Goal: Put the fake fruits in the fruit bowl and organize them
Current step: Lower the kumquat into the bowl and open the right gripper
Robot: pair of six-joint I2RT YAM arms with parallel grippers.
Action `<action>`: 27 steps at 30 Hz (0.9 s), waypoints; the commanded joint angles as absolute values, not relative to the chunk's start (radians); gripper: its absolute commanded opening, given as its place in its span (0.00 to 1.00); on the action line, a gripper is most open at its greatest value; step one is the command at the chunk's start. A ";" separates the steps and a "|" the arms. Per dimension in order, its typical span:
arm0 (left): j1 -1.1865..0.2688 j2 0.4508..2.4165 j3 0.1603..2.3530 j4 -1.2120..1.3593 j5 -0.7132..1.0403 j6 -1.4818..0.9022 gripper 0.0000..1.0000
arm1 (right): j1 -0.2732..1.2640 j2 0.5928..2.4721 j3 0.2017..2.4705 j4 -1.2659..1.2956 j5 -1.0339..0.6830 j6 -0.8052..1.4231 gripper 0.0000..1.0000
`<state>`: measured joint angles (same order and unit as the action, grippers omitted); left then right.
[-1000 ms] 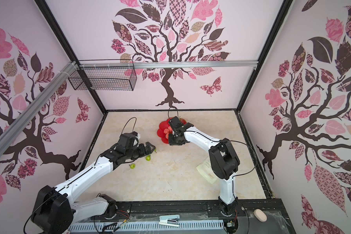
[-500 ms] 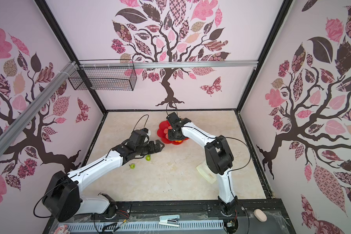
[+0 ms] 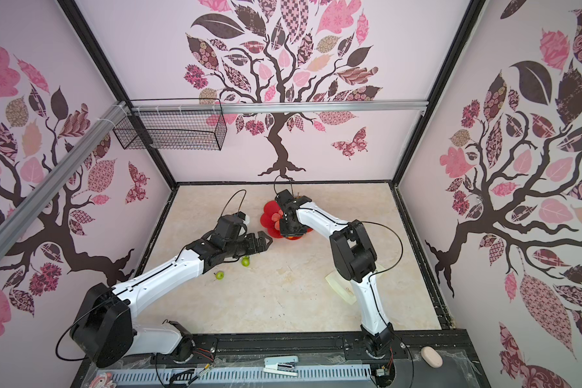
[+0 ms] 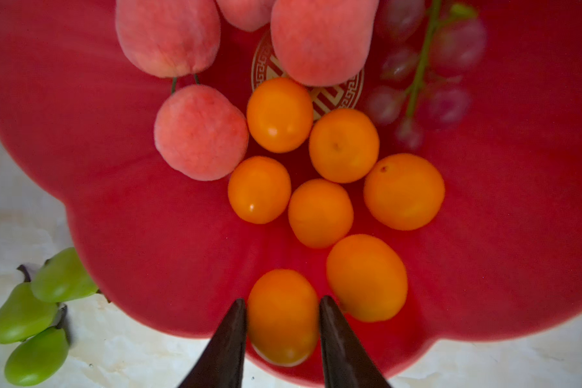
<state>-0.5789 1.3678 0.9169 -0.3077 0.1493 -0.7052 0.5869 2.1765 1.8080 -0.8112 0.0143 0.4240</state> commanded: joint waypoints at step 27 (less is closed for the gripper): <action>-0.580 1.203 0.919 -0.343 0.144 -0.730 0.98 | 0.581 1.893 1.637 -0.705 -0.035 0.445 0.48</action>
